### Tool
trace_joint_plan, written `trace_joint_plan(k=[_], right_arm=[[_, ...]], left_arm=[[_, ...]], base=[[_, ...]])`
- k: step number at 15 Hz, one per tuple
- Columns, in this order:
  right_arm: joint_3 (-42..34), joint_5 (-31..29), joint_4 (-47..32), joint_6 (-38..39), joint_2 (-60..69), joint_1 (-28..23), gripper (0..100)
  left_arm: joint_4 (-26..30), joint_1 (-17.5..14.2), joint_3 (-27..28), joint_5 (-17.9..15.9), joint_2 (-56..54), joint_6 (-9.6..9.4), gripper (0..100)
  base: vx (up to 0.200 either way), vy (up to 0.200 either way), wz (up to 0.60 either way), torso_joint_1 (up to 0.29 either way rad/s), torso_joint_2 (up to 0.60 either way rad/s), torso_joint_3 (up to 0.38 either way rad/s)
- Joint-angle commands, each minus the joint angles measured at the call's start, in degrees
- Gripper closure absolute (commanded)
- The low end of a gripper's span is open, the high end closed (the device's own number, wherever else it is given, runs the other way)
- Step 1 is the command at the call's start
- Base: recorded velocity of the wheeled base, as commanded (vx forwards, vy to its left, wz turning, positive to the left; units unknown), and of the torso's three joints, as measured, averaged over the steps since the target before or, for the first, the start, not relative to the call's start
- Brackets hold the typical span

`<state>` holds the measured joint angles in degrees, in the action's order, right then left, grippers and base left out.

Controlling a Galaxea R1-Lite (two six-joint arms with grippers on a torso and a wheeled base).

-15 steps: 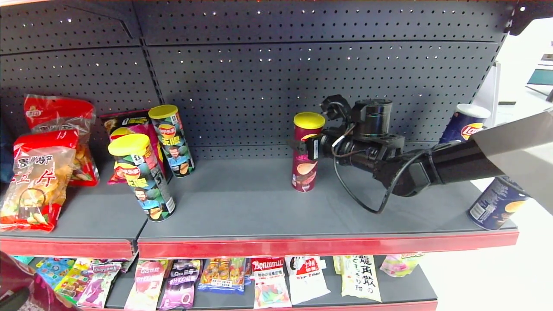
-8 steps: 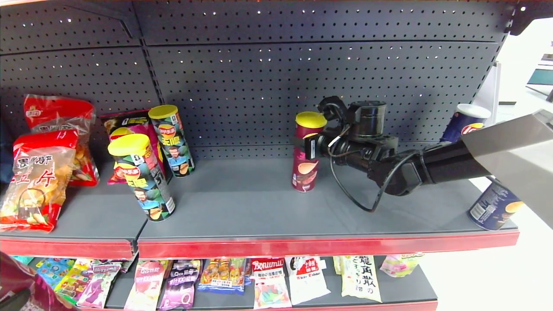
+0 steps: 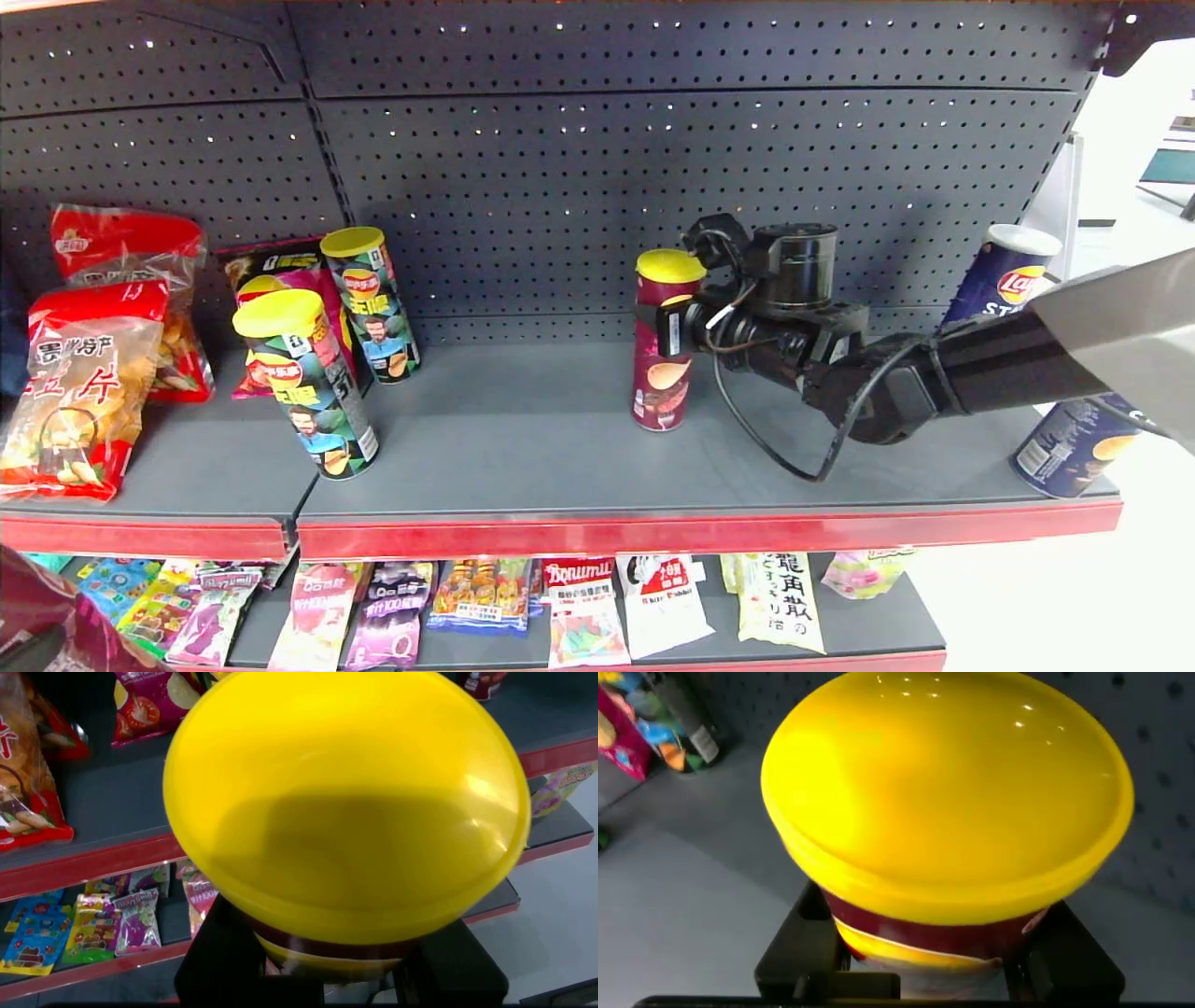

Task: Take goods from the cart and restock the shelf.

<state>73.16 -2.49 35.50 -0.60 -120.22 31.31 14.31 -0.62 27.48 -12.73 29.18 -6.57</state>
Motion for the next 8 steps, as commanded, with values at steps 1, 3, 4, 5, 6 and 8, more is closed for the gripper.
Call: trace_joint_plan(k=[1,3,4,5,6,8], right_arm=[[-5.22,-3.49,0.1,0.42,5.53,2.18,100],[-9.26,-6.48,0.18,1.48,8.87,3.41,100],[-10.23,-7.71,0.18,2.44,9.75,3.59,100],[-10.75,-9.47,0.18,2.88,10.45,3.76,100],[-11.46,-10.35,0.18,3.32,11.24,3.76,100],[-14.62,-11.31,0.18,4.03,13.44,4.91,100]], left_arm=[[0.01,0.01,-0.06,-0.02,0.08,0.07,100],[0.01,0.01,-0.23,-0.11,0.17,-0.02,100],[0.01,0.01,-0.23,-0.11,0.17,-0.02,100],[0.01,0.01,-0.23,-0.11,0.17,-0.02,100],[0.01,0.01,-0.23,-0.11,0.17,-0.02,100],[0.01,0.01,-0.23,-0.11,0.08,-0.02,100]], base=[[0.0,0.0,0.0,0.0,0.0,0.0],[0.0,0.0,0.0,0.0,0.0,0.0],[0.0,0.0,0.0,0.0,0.0,0.0],[0.0,0.0,0.0,0.0,0.0,0.0],[0.0,0.0,0.0,0.0,0.0,0.0],[0.0,0.0,0.0,0.0,0.0,0.0]])
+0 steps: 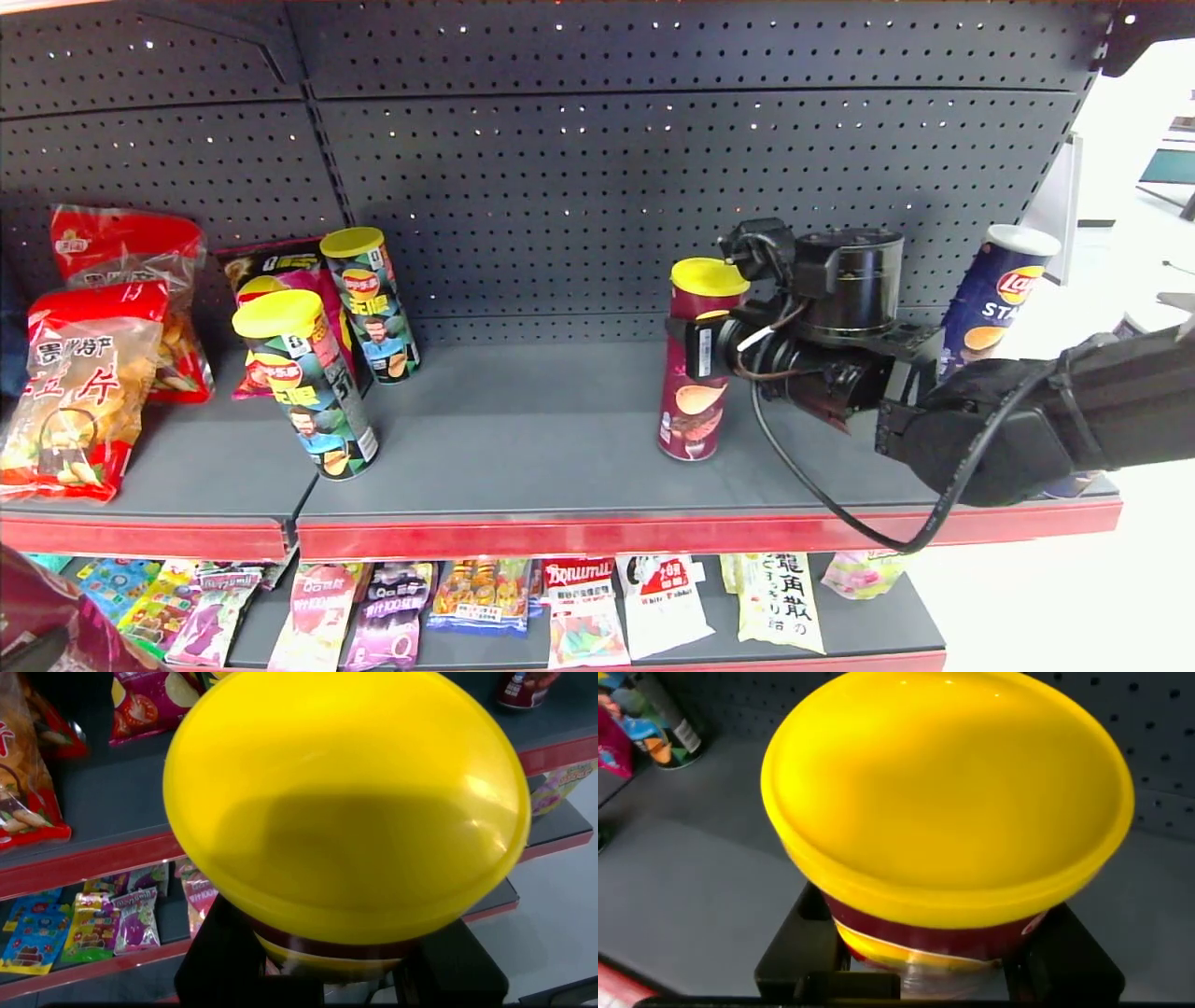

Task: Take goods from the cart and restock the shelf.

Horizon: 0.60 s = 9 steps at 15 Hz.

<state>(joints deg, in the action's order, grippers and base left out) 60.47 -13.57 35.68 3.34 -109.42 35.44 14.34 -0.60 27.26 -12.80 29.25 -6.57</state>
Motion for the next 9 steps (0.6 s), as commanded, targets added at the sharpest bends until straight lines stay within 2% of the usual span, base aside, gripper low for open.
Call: trace_joint_plan(k=[1,4,9], right_arm=[[-2.98,-0.67,0.09,0.26,2.99,1.04,100],[-5.36,-3.66,4.57,1.58,2.72,2.35,100],[-9.05,-4.45,5.89,1.58,3.25,3.06,100]], left_arm=[[-0.01,-0.02,-0.01,0.06,0.02,-0.02,100],[-0.01,-0.02,0.08,0.06,0.02,-0.02,100],[-0.01,-0.02,0.08,0.06,0.02,-0.02,100]], base=[[0.0,0.0,0.0,0.0,0.0,0.0],[0.0,0.0,0.0,0.0,0.0,0.0],[0.0,0.0,0.0,0.0,0.0,0.0]])
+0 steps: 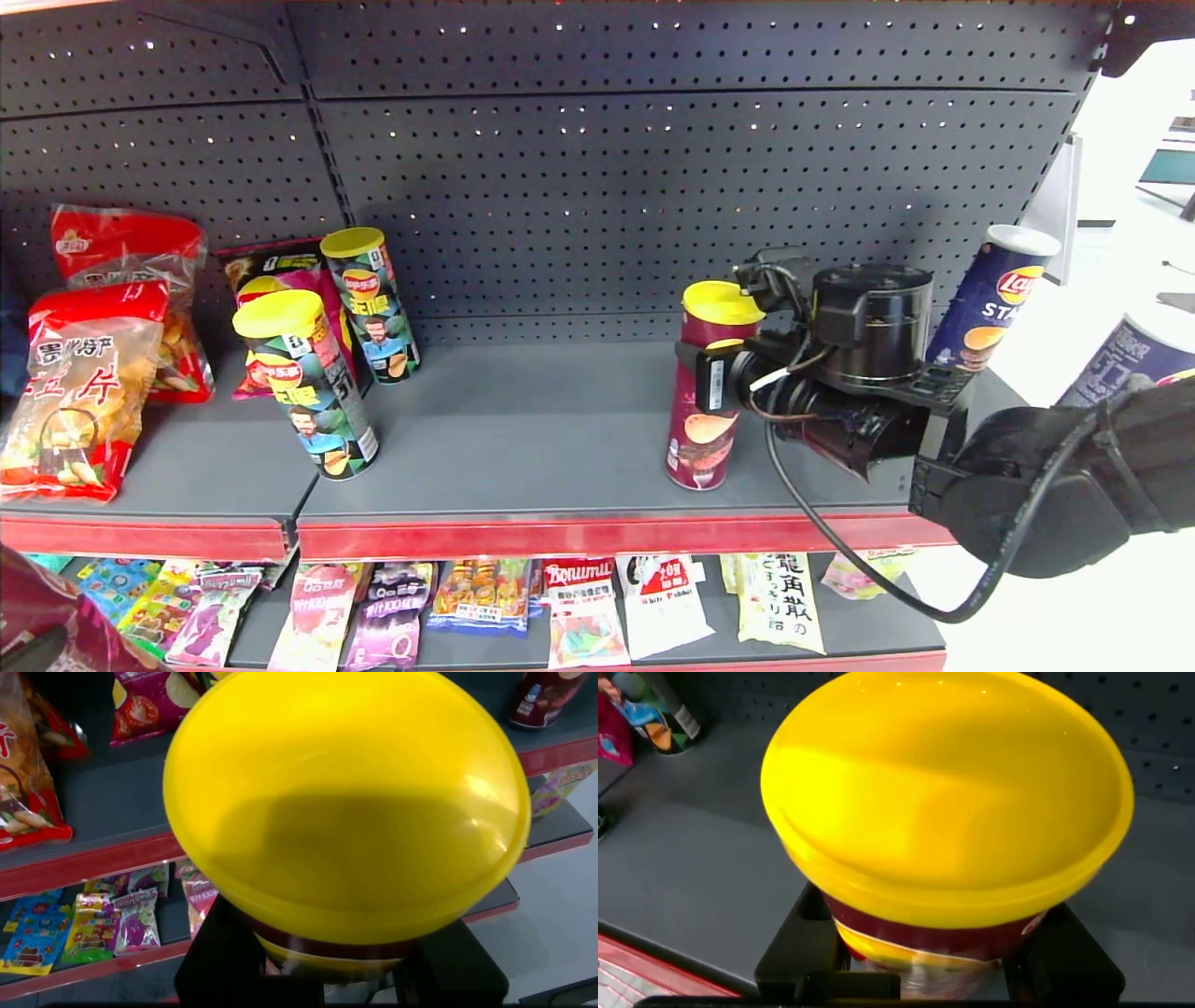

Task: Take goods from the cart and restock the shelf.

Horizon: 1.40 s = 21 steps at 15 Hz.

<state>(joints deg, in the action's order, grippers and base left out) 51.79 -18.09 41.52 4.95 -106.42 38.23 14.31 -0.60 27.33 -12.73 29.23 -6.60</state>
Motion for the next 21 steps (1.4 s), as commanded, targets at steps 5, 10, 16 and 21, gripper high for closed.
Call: trace_joint_plan(k=[5,10,16,21], right_arm=[[-5.29,-0.45,1.81,-0.29,1.92,2.73,100],[-5.47,-1.77,2.51,-0.47,2.1,3.17,100],[-5.73,-2.12,2.6,-0.99,2.36,3.78,100],[-7.23,-2.12,2.6,-0.99,2.27,4.05,100]], left_arm=[[0.01,-0.02,0.27,-0.02,0.12,0.0,100],[-0.16,-0.02,0.44,-0.02,0.56,0.0,100],[-0.16,-0.02,0.35,-0.11,0.56,0.0,100],[-0.16,-0.02,0.27,-0.02,0.56,0.0,100]], base=[[0.0,0.0,0.0,0.0,0.0,0.0],[0.0,0.0,0.0,0.0,0.0,0.0],[0.0,0.0,0.0,0.0,0.0,0.0],[0.0,0.0,0.0,0.0,0.0,0.0]])
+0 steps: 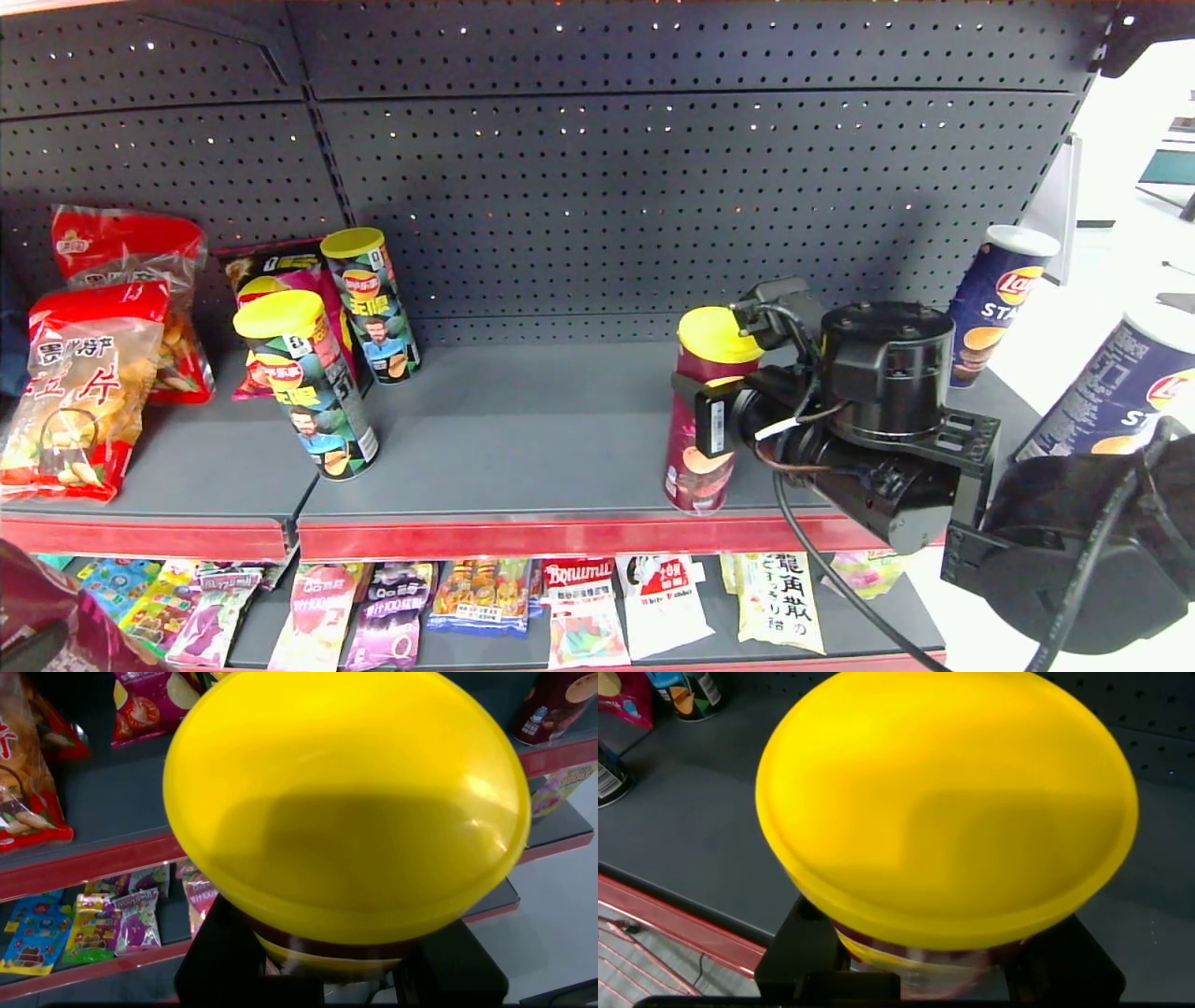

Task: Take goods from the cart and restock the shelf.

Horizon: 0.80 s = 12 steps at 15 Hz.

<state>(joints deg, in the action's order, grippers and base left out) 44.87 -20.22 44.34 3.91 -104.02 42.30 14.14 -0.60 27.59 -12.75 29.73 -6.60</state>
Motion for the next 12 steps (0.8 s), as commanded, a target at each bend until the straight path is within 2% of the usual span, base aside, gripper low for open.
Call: trace_joint_plan(k=[1,5,6,12], right_arm=[[-0.49,0.01,-0.22,-0.05,-0.22,-0.03,100],[-0.23,0.01,-0.13,-0.05,-0.3,-0.03,100],[-0.31,0.01,-0.13,0.04,-0.39,-0.03,0],[-0.84,-0.34,-0.13,-0.05,0.4,0.33,0]], left_arm=[[0.01,-0.02,0.01,-0.08,0.06,0.0,100],[0.01,-0.02,-0.17,0.01,-0.03,0.0,100],[0.01,-0.02,-0.17,-0.08,-0.03,0.0,100],[0.01,-0.02,-0.17,-0.08,-0.03,0.0,100]], base=[[0.0,0.0,0.0,0.0,0.0,0.0],[0.0,0.0,0.0,0.0,0.0,0.0],[0.0,0.0,0.0,0.0,0.0,0.0],[0.0,0.0,0.0,0.0,0.0,0.0]])
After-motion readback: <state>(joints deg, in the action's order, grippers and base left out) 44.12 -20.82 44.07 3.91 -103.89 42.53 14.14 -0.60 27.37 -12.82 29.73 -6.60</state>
